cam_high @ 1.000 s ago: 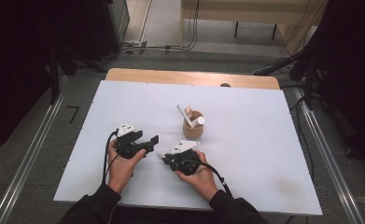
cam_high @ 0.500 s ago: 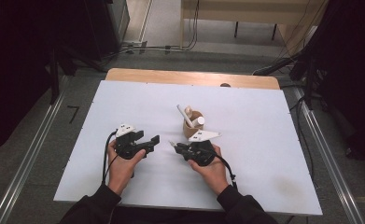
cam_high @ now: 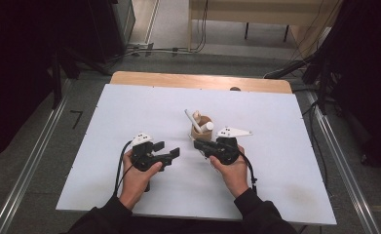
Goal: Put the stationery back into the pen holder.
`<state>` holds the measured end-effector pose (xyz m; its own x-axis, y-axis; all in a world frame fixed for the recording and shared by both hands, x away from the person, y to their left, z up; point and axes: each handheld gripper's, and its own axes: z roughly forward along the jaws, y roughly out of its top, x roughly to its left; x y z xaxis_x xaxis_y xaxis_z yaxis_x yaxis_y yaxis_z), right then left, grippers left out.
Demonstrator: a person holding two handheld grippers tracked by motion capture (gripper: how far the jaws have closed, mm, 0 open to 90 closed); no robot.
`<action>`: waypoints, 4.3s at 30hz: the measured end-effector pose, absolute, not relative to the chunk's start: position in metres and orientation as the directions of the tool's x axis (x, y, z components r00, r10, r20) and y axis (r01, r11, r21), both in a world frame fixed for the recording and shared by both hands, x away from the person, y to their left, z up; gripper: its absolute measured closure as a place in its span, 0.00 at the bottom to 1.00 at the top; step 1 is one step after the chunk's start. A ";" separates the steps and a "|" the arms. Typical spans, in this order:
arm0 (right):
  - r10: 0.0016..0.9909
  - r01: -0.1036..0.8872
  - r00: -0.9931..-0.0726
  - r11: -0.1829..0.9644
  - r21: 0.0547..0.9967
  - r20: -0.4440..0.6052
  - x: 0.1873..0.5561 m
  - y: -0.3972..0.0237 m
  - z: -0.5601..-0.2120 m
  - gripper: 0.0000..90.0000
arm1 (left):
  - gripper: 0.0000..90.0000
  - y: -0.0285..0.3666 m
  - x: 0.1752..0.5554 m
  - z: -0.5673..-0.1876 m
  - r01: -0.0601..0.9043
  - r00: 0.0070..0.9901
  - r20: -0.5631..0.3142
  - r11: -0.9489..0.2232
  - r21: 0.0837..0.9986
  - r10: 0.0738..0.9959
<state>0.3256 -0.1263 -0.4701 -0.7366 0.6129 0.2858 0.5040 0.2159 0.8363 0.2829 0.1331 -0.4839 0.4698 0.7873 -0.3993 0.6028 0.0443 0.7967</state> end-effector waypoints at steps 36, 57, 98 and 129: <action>0.604 0.477 -0.734 0.133 0.869 0.310 0.329 -0.131 -0.454 0.87 | 0.48 0.075 0.297 -0.476 0.667 0.548 -0.578 0.100 0.738 0.605; 0.592 0.478 -0.740 0.132 0.868 0.318 0.327 -0.127 -0.454 0.87 | 0.69 0.076 0.305 -0.480 0.698 0.535 -0.636 0.133 0.704 0.556; 0.621 0.489 -0.727 0.171 0.855 0.291 0.325 -0.149 -0.456 0.27 | 0.90 0.115 0.312 -0.462 0.614 0.500 -0.597 0.229 0.755 0.628; 0.700 0.557 -0.658 0.206 0.804 0.277 0.325 -0.179 -0.476 0.20 | 0.89 0.108 0.332 -0.442 0.540 0.506 -0.571 0.279 0.794 0.646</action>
<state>0.3247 -0.1794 -0.4760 -0.6579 0.7004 0.2769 0.5574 0.2055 0.8044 0.3322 0.1081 -0.4419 0.5060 0.6463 -0.5712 0.5400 0.2791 0.7941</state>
